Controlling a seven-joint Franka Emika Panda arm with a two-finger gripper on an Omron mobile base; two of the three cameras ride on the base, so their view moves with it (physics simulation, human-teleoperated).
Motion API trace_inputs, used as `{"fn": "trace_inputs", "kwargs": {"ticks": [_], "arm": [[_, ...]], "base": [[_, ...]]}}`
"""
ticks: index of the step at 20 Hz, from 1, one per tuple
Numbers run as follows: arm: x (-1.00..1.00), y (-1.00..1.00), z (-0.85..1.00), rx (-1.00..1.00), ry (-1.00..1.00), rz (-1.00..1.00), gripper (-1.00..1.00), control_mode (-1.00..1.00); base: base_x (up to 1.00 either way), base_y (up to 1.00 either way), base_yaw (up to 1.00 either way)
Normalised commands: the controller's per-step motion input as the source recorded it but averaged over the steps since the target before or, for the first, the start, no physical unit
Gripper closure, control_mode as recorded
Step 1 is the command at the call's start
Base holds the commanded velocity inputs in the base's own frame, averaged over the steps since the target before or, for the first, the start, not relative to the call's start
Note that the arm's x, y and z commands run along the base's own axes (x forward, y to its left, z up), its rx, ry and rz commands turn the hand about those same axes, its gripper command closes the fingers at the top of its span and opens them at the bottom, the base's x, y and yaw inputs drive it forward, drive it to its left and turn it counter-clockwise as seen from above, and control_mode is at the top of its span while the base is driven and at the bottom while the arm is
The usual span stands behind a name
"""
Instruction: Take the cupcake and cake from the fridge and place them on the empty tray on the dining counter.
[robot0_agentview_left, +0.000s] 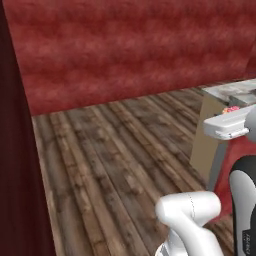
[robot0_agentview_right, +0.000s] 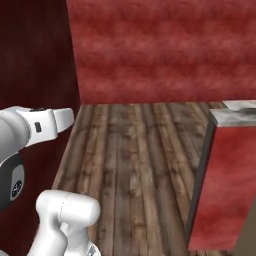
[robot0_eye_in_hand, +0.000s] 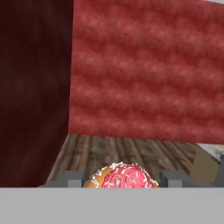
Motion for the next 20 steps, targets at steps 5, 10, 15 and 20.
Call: {"fn": "trace_inputs", "kwargs": {"ticks": [5,10,15,20], "arm": [[0.0,0.0,0.0,0.0,0.0,0.0,1.0,1.0],[0.0,0.0,0.0,0.0,0.0,0.0,1.0,1.0],[0.0,0.0,0.0,0.0,0.0,0.0,1.0,1.0],[0.0,0.0,0.0,0.0,0.0,0.0,1.0,1.0]], "base": [[1.0,0.0,-0.12],[1.0,0.0,-0.16],[1.0,-0.02,-0.24],[1.0,-0.01,-0.3]]}}
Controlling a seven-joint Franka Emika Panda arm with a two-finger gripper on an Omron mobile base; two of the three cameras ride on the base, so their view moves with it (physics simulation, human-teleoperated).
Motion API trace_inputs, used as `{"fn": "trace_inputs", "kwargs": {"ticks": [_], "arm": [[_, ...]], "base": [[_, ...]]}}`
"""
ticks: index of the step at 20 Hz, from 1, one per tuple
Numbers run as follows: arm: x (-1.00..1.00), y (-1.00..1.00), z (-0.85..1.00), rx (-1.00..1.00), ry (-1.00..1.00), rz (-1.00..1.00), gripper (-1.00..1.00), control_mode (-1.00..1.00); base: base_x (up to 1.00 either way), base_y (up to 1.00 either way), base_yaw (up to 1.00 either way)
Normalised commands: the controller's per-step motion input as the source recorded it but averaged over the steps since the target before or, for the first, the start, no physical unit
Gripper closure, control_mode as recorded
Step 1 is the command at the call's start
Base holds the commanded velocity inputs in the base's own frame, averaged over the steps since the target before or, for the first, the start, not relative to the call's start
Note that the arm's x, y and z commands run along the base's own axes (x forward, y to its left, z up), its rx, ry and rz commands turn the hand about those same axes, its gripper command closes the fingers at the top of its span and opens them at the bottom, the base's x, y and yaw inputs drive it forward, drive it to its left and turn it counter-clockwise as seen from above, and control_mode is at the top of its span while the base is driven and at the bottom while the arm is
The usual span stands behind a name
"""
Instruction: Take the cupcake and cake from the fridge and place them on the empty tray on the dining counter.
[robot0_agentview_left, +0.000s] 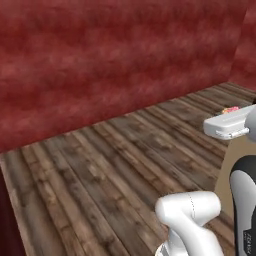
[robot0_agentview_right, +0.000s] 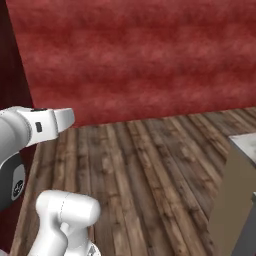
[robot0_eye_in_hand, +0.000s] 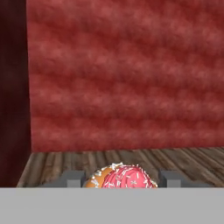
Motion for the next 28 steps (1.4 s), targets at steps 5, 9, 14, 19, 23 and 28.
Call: {"fn": "trace_inputs", "kwargs": {"ticks": [5,9,14,19,23,28], "arm": [[0.0,0.0,0.0,0.0,0.0,0.0,1.0,1.0],[0.0,0.0,0.0,0.0,0.0,0.0,1.0,1.0],[0.0,0.0,0.0,0.0,0.0,0.0,1.0,1.0],[0.0,0.0,0.0,0.0,0.0,0.0,1.0,1.0],[0.0,0.0,0.0,0.0,0.0,0.0,1.0,1.0],[0.0,0.0,0.0,0.0,0.0,0.0,1.0,1.0]], "base": [[1.0,0.0,-0.41],[1.0,0.0,-0.46],[1.0,0.0,-0.47],[1.0,0.23,-0.45],[1.0,0.78,-0.41],[0.99,0.99,-0.4]]}}
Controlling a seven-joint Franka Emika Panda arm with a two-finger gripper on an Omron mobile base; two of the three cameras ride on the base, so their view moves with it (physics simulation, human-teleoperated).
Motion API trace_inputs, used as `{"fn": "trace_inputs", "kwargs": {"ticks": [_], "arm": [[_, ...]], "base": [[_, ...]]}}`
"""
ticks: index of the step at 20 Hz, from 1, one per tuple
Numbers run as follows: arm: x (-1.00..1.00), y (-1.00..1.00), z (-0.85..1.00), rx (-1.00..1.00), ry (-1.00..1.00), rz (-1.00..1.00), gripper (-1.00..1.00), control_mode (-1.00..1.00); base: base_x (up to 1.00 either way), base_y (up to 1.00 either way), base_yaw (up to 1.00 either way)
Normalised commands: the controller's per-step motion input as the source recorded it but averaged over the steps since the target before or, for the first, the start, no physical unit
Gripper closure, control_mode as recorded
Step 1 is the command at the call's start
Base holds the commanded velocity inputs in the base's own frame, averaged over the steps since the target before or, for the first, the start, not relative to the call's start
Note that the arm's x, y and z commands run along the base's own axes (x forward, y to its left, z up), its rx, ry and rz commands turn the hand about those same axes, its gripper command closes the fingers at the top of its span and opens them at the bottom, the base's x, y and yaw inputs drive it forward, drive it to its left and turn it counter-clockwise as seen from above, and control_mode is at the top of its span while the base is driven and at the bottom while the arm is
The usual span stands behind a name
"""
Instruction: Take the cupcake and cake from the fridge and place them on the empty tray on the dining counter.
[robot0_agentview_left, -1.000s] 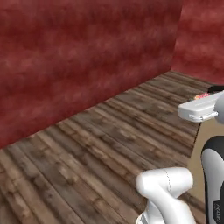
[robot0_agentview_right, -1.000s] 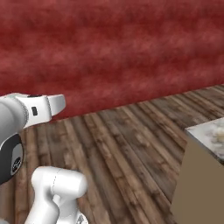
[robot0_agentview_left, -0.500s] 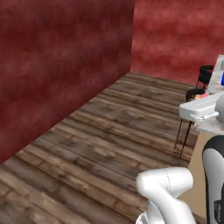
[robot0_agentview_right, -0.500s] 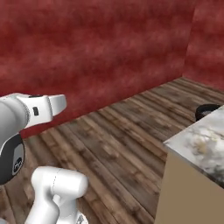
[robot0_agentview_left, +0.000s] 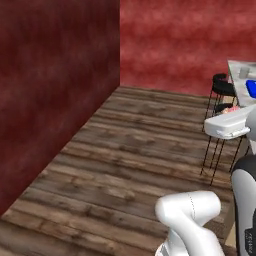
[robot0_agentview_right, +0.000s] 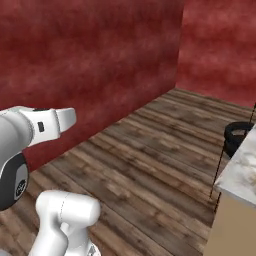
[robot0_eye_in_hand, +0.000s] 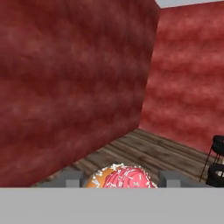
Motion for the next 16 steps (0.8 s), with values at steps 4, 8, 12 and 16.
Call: {"fn": "trace_inputs", "kwargs": {"ticks": [4,8,12,16], "arm": [[0.0,0.0,0.0,0.0,0.0,0.0,1.0,1.0],[0.0,0.0,0.0,0.0,0.0,0.0,1.0,1.0],[0.0,0.0,0.0,0.0,0.0,0.0,1.0,1.0],[0.0,0.0,0.0,0.0,0.0,0.0,1.0,1.0]], "base": [[0.93,1.0,-0.41],[0.98,0.76,-0.46],[1.0,0.39,-0.47],[1.0,0.2,-0.46]]}}
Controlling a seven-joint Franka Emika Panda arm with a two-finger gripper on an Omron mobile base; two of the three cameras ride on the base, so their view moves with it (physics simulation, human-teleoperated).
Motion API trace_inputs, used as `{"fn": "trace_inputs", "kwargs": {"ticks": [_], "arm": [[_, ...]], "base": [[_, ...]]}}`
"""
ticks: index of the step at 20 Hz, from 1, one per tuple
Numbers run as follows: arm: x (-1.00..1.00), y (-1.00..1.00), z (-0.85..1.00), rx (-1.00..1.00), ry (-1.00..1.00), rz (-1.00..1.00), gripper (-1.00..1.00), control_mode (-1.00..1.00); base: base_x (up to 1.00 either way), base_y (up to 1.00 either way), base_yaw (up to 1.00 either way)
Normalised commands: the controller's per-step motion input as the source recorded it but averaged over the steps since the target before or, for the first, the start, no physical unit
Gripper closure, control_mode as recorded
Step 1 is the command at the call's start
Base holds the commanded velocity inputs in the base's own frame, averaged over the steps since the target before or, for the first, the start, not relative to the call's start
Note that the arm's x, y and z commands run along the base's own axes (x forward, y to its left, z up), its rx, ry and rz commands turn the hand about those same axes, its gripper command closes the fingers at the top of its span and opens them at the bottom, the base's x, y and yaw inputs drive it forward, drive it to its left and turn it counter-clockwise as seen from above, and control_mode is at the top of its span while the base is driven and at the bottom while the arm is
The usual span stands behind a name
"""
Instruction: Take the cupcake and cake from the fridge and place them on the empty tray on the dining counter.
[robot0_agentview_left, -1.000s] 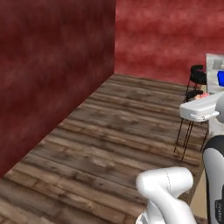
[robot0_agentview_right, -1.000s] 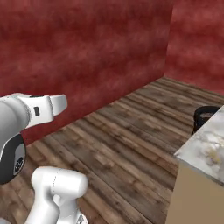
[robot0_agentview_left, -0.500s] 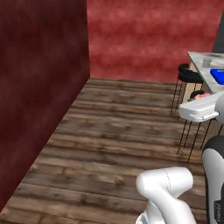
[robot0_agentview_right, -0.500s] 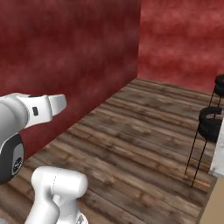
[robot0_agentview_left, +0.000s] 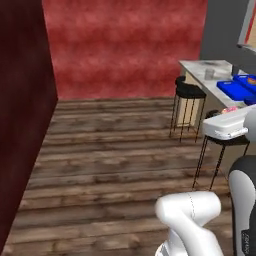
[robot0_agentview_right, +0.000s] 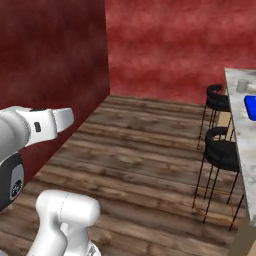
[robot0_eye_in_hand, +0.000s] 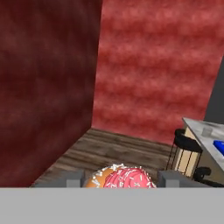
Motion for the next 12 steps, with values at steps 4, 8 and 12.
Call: {"fn": "trace_inputs", "kwargs": {"ticks": [4,8,12], "arm": [[0.0,0.0,0.0,0.0,0.0,0.0,1.0,1.0],[0.0,0.0,0.0,0.0,0.0,0.0,1.0,1.0],[0.0,0.0,0.0,0.0,0.0,0.0,1.0,1.0]], "base": [[1.0,0.24,-0.45],[1.0,0.27,-0.44],[1.0,0.5,-0.43]]}}
